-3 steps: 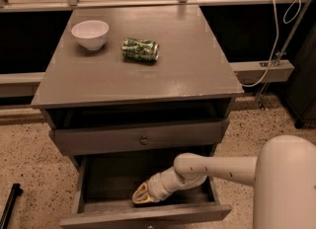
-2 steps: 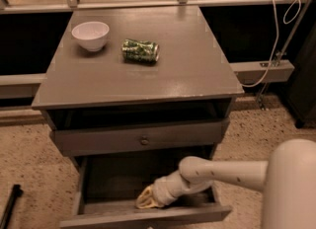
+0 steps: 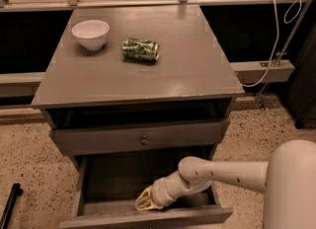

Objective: Open middle drawer

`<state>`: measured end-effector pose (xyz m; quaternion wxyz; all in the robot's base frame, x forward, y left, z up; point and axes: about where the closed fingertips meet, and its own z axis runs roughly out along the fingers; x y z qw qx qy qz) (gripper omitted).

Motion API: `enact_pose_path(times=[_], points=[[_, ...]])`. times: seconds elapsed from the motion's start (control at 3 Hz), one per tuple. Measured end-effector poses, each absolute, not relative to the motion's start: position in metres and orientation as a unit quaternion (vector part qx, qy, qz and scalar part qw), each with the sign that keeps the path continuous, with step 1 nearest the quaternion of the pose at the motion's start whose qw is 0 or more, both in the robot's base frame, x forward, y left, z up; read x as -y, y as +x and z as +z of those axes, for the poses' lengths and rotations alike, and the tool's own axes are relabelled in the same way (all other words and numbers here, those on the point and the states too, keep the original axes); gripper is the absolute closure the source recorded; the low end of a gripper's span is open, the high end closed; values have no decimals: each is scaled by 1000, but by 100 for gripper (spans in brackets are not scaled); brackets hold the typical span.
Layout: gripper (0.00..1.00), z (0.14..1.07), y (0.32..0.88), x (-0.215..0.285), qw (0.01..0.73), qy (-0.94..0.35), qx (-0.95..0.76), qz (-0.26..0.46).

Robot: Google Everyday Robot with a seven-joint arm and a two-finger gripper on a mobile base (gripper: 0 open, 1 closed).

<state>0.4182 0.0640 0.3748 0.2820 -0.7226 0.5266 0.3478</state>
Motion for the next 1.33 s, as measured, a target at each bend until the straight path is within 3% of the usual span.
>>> enact_pose_path(times=[1.33], points=[[100, 413, 420, -79, 333, -696, -513, 377]])
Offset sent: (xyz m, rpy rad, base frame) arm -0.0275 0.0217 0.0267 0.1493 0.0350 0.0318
